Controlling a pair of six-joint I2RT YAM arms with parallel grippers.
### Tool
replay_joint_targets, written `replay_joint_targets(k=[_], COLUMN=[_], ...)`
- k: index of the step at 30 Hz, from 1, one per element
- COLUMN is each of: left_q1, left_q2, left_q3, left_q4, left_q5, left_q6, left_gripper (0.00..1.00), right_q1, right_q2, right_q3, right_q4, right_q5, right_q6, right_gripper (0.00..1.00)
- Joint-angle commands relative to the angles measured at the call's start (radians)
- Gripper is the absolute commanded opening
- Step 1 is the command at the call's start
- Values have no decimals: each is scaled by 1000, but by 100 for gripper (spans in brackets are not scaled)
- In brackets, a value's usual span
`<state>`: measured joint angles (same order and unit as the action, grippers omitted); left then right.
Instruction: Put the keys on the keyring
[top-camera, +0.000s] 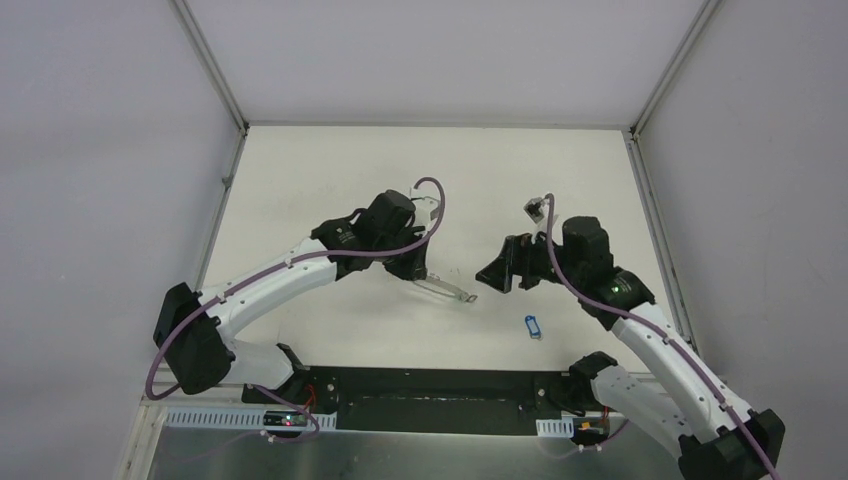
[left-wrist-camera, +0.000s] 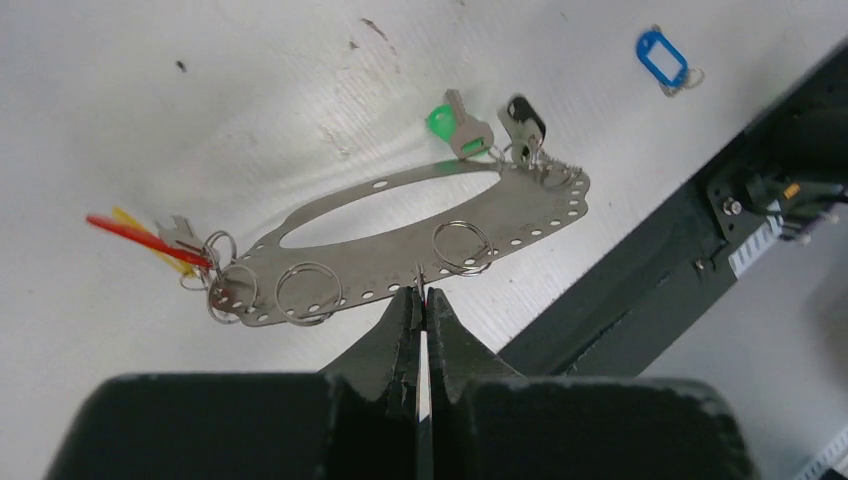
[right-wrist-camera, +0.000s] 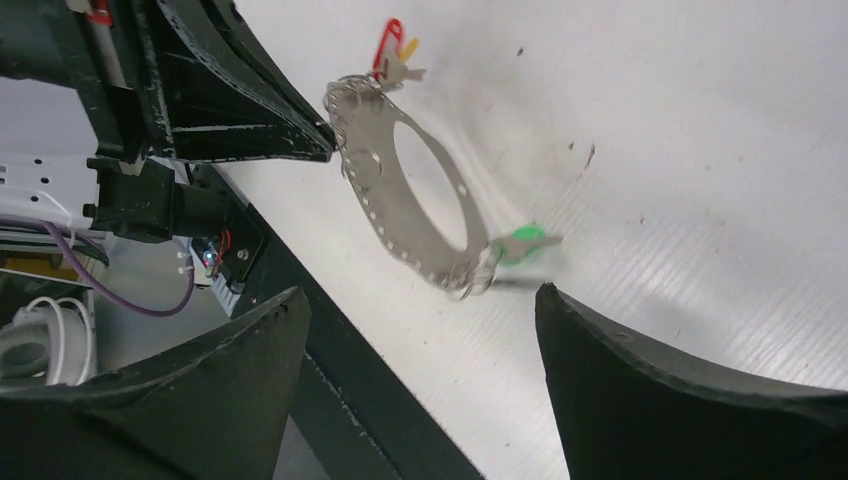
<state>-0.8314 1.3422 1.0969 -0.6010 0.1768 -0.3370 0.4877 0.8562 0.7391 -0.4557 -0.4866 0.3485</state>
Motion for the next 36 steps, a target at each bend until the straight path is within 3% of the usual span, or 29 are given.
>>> replay_joint_targets(k=[1, 8, 13, 18, 24, 27, 33, 36], left_q1=[-6, -31, -82, -103, -121, -134, -155, -162], left_q2=[-54, -111, -191, -251, -262, -262, -271, -276], left_q3=[-26, -76, -155, -221, -237, -238, -249, -258], left_q4=[99, 200, 330, 459, 492, 496, 506, 515], left_q5=[156, 359, 400, 416, 406, 393, 360, 363], left_q6=[102, 252, 379, 436, 465, 485, 522, 550], left_gripper=[0, 0, 0, 0, 0, 0, 0, 0], right_q1=[-4, -3, -2, 5, 45, 74, 135, 155], right_q2=[-116, -289, -261, -198, -144, -126, -107, -95], right_q3=[-61, -165, -160, -179, -194, -202, -238, -256], right_q4=[171, 370, 411, 548, 671, 679, 681, 678], right_q5=[-29, -163, -284, -394, -486, -498, -479, -466], right_q6=[-94, -258, -291, -243, -210, -218, -260, -283], right_gripper=[86, 90, 88, 76, 60, 53, 49, 41])
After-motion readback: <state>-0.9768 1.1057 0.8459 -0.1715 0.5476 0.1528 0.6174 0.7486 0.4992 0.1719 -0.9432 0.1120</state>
